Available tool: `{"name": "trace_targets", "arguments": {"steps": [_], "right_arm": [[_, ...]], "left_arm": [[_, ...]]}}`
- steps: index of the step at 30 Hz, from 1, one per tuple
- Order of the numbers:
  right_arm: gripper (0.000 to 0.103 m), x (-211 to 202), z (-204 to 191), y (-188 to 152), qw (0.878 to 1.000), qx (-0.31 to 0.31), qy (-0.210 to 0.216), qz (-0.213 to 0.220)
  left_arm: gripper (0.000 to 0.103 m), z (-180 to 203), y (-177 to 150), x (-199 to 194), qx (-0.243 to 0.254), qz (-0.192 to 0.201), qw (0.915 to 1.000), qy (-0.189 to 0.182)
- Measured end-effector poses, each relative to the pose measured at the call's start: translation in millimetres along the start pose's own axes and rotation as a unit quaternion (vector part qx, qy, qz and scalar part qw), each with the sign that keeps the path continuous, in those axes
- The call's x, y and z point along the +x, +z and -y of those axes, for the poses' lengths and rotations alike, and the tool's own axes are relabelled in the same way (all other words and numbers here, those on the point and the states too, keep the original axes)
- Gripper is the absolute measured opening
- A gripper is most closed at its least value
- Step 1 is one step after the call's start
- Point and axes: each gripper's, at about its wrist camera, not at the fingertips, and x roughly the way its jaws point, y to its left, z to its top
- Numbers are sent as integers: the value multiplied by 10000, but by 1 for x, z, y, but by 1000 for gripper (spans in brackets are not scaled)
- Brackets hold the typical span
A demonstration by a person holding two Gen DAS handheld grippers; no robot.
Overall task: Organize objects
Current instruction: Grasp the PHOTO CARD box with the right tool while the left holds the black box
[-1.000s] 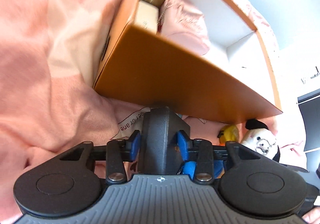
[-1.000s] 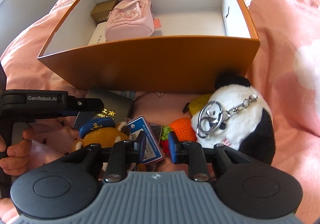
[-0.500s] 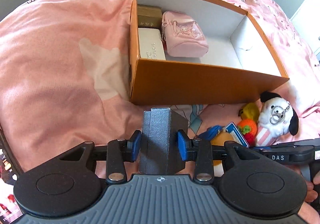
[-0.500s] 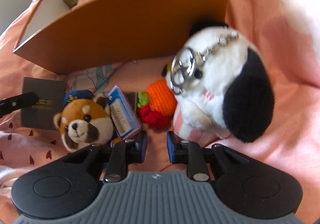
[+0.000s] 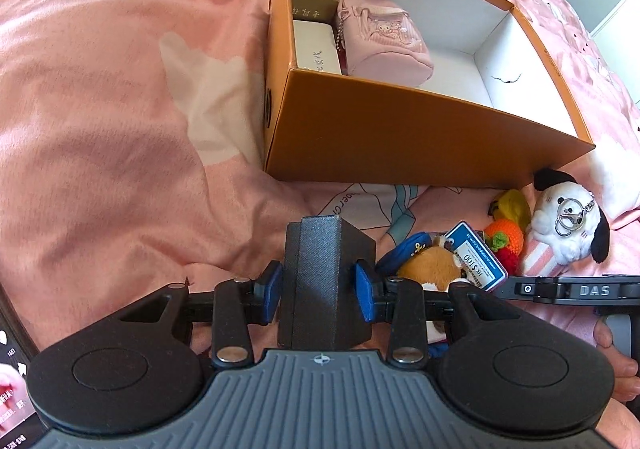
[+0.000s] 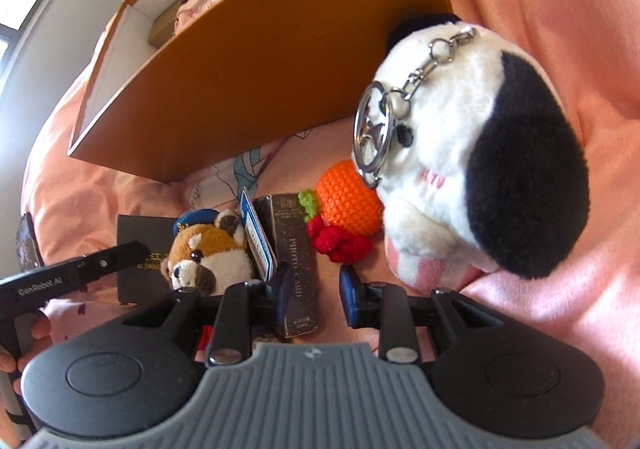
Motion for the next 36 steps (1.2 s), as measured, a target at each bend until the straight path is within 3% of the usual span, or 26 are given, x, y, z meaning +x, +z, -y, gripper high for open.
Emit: {"name": "trace_targets", "arguments": {"steps": [2, 3, 9, 15, 19, 30, 36], "right_arm": [[49, 4, -1, 3, 9994, 67, 330, -66], [48, 6, -3, 3, 9992, 25, 372, -125], [42, 26, -2, 6, 9997, 23, -76, -210], [54, 42, 2, 9, 9991, -39, 153, -389], [54, 49, -2, 9, 9988, -72, 204, -440], [29, 21, -32, -2, 9967, -792, -150, -46], [24, -14, -55, -8, 9867, -1448, -565, 479]], "left_arm": [[44, 1, 0, 1, 6, -4, 10000, 14], [44, 1, 0, 1, 10, -6, 10000, 31], [44, -1, 0, 2, -27, 4, 10000, 8], [45, -1, 0, 6, -75, 4, 10000, 40], [45, -3, 0, 8, -126, -32, 9999, 33], [46, -8, -1, 10, -386, -110, 9992, -85], [45, -10, 1, 11, -521, -168, 9982, -244]]}}
